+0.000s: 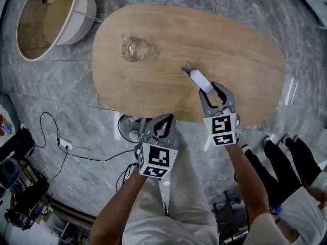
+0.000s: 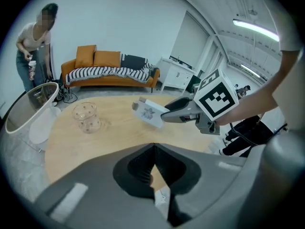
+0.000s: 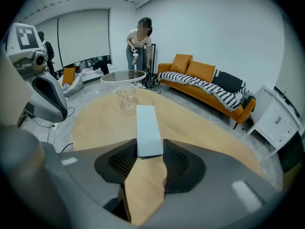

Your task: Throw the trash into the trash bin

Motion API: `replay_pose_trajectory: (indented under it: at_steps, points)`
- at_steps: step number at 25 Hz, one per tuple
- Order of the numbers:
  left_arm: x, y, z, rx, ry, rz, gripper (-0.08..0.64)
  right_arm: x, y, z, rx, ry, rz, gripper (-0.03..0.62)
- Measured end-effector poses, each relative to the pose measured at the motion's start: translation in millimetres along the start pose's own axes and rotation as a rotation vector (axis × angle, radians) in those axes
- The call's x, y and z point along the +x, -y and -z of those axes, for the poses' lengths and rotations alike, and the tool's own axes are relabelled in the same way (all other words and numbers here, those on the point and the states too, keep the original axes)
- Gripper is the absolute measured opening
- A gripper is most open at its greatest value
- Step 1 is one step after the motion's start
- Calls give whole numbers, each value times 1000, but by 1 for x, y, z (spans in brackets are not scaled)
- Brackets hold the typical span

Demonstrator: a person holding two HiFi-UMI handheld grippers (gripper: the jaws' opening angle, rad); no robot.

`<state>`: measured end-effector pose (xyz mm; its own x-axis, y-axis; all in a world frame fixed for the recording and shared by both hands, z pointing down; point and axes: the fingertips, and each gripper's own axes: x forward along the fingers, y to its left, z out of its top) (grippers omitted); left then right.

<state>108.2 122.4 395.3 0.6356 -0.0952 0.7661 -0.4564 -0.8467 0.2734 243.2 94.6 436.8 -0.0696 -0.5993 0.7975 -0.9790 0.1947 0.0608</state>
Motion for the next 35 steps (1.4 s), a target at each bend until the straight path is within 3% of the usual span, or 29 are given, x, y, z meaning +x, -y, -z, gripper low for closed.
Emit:
replay_pose_trajectory:
  at_steps: [18, 35]
  points:
    - [-83, -31, 84, -111, 35, -92, 0, 0, -143, -39, -117, 41, -148, 196]
    - [-126, -52, 168, -195, 44, -136, 0, 0, -279, -15, -211, 21, -295, 196]
